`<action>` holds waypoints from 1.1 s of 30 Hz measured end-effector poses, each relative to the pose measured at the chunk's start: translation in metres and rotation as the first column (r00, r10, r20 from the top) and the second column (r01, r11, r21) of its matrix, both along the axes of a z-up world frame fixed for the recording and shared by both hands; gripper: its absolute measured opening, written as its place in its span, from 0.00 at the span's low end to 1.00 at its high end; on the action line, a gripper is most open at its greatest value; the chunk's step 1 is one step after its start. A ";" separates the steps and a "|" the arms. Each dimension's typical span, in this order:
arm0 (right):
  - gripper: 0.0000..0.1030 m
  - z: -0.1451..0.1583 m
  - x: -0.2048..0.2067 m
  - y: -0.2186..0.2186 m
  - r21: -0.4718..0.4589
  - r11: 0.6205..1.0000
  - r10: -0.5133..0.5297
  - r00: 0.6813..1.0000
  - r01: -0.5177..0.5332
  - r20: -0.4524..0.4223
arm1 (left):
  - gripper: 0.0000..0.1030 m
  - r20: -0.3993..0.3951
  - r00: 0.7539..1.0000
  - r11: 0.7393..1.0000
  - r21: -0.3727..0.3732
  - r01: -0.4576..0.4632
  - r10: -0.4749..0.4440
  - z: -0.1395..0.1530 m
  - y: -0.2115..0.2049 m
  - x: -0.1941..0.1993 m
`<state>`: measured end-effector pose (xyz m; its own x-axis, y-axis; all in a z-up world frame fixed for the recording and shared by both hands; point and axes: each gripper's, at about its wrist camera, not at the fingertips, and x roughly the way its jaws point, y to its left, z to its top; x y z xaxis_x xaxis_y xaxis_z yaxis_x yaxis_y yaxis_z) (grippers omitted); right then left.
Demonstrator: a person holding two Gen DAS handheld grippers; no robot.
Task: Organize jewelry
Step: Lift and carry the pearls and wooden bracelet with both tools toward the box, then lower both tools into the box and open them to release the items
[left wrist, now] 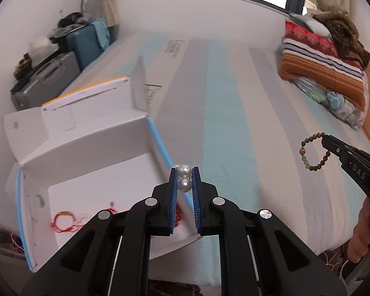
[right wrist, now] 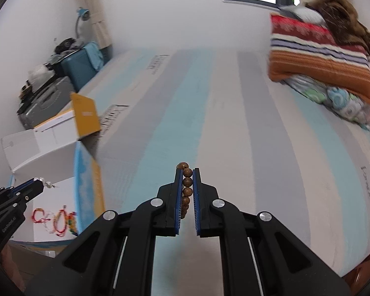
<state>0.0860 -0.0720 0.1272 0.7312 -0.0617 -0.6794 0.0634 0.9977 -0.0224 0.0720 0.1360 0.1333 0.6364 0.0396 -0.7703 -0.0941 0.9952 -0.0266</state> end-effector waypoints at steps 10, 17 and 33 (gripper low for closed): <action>0.07 0.015 0.003 0.097 -0.029 0.992 0.127 0.991 -0.126 0.028 | 0.11 0.027 0.994 0.994 0.001 -0.108 0.107 0.016 0.071 -0.034; 0.07 0.007 0.007 0.162 -0.029 0.974 0.226 0.974 -0.226 0.018 | 0.11 0.012 0.982 0.982 0.001 -0.186 0.186 0.006 0.123 -0.058; 0.07 -0.090 0.034 0.245 -0.033 0.943 0.322 0.932 -0.332 -0.169 | 0.11 -0.117 0.948 0.954 -0.017 -0.301 0.297 -0.068 0.197 -0.074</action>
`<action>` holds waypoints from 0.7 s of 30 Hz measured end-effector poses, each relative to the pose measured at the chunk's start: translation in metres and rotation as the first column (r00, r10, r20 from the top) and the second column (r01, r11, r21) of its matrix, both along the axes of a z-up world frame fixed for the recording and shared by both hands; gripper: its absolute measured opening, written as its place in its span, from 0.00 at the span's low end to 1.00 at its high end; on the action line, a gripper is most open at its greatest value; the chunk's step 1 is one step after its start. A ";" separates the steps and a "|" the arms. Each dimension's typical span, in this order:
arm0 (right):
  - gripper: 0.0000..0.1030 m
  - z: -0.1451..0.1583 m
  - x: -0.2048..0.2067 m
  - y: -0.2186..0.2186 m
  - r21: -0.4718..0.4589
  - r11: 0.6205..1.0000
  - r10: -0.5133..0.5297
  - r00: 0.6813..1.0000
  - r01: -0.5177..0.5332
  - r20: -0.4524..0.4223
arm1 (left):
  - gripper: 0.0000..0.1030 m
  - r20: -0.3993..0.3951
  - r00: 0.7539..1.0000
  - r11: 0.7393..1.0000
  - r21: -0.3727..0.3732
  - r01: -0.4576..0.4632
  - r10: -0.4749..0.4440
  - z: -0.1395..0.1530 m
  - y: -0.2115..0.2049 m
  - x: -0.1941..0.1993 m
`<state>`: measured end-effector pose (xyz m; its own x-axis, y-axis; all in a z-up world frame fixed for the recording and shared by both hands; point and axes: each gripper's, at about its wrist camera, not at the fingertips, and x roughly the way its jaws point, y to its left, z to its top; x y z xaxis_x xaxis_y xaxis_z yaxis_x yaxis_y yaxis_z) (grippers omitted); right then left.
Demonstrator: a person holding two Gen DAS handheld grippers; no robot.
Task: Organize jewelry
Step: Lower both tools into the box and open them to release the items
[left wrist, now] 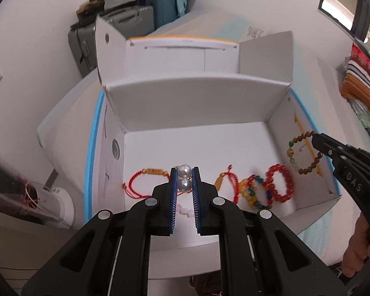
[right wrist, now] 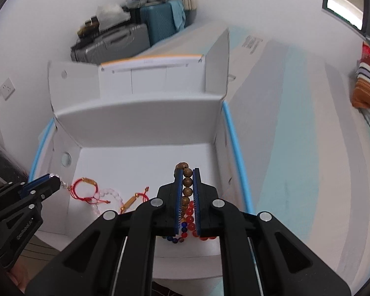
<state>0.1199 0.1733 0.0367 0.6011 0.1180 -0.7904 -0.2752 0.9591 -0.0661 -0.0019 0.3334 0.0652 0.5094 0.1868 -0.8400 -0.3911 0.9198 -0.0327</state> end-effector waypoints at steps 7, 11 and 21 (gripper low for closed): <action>0.07 -0.026 0.012 0.004 -0.019 1.000 -0.004 0.999 0.003 -0.052 | 0.11 -0.030 0.999 1.000 -0.009 -0.016 0.016 -0.022 0.009 0.008; 0.10 -0.034 0.016 0.007 -0.028 1.000 -0.008 0.998 0.006 -0.065 | 0.12 -0.040 0.999 0.999 -0.022 -0.032 0.031 -0.030 0.014 0.012; 0.62 -0.011 0.003 -0.002 0.015 1.000 -0.017 1.000 0.016 0.011 | 0.60 0.030 0.996 0.996 0.015 -0.090 0.090 -0.013 0.014 -0.003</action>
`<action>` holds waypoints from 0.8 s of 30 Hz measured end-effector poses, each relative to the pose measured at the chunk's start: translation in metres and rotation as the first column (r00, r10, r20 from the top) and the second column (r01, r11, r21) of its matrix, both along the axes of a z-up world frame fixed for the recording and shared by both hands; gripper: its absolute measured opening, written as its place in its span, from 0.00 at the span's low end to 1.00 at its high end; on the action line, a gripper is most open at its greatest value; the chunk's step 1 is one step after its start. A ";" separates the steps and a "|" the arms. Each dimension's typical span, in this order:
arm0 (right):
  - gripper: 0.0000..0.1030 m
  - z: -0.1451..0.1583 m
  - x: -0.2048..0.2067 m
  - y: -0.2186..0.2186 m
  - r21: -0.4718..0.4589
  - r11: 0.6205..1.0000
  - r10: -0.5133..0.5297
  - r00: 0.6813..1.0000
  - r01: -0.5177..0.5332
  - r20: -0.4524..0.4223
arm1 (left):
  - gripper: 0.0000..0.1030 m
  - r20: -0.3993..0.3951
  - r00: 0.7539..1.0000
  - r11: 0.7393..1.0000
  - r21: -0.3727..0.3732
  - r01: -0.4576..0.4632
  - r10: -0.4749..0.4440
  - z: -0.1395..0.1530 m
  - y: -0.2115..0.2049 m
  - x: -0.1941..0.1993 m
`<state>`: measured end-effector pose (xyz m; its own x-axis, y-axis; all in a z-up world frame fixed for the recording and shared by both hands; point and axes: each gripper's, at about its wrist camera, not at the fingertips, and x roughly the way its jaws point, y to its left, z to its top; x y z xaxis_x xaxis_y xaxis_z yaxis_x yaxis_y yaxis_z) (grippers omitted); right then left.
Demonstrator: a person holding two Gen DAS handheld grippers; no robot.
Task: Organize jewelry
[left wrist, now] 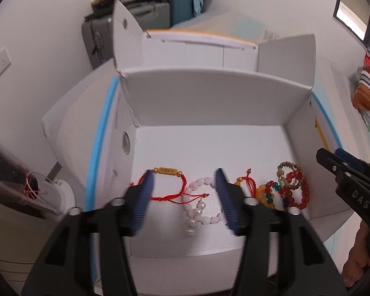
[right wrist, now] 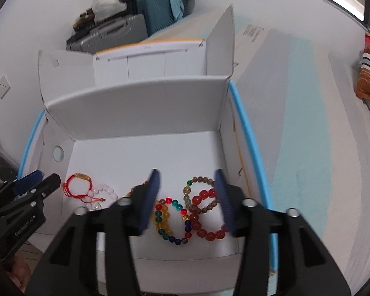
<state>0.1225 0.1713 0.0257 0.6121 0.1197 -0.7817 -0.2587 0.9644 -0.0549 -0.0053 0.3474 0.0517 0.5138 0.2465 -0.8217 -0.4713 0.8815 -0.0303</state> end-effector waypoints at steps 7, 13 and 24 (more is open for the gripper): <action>0.81 0.021 -0.030 -0.014 -0.006 1.000 0.005 0.994 -0.005 0.107 | 0.84 0.102 0.994 0.998 0.052 -0.032 0.027 0.025 -0.014 -0.037; 0.86 0.030 -0.061 -0.027 0.007 1.000 -0.012 0.987 0.011 0.162 | 0.94 0.171 0.985 0.993 0.110 -0.047 0.028 0.039 -0.031 -0.068; 0.87 0.025 -0.114 -0.043 0.004 1.000 -0.017 0.981 0.017 0.191 | 0.94 0.184 0.983 0.994 0.098 -0.050 0.031 0.029 -0.053 -0.101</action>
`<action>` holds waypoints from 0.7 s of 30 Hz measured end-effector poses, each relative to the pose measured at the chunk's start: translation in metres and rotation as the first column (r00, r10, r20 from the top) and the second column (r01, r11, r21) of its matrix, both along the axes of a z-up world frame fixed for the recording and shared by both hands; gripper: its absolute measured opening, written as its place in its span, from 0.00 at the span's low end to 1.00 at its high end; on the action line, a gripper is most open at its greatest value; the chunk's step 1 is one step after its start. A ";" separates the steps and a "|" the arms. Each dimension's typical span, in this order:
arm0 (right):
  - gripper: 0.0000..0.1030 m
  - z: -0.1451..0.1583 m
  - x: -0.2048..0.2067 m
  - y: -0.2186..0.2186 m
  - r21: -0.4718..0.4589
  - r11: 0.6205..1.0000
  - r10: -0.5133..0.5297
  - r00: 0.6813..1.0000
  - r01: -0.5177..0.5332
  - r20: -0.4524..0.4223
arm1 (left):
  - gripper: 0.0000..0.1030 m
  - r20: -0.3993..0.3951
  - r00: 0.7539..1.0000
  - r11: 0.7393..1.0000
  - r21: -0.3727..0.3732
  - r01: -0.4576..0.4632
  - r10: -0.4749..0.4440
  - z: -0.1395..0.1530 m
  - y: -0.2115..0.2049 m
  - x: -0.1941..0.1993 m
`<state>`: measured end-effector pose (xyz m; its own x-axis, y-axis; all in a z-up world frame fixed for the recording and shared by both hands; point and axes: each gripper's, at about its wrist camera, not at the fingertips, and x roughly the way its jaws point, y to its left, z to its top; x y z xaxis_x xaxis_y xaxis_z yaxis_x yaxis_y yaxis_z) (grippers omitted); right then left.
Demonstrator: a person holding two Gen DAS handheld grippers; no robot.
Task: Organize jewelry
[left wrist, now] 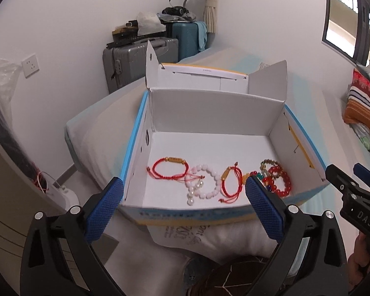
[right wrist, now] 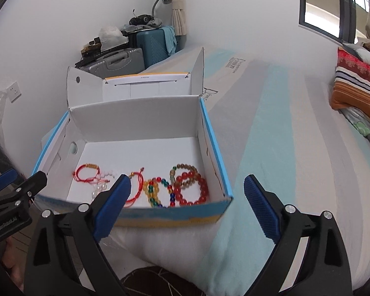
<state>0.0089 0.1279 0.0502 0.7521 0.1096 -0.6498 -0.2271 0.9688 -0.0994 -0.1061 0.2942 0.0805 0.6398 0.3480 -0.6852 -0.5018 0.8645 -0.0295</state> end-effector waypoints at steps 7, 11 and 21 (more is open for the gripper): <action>0.87 -0.006 -0.010 -0.001 -0.013 1.000 -0.010 1.000 0.010 0.008 | 0.94 -0.024 1.000 1.000 -0.011 0.019 -0.020 -0.014 -0.006 -0.005; 0.87 -0.009 -0.009 0.001 -0.018 1.000 -0.009 1.000 0.009 0.004 | 0.94 -0.030 0.999 1.000 -0.014 0.018 -0.018 -0.018 -0.007 -0.008; 0.87 -0.013 -0.007 0.001 -0.024 1.000 -0.016 1.000 0.016 0.001 | 0.94 -0.031 0.999 1.000 -0.019 0.024 -0.025 -0.017 -0.007 -0.007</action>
<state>0.0016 0.1284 0.0369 0.7544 0.0819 -0.6513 -0.2114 0.9696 -0.1229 -0.1134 0.2870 0.0631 0.6264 0.3192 -0.7111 -0.4815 0.8759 -0.0309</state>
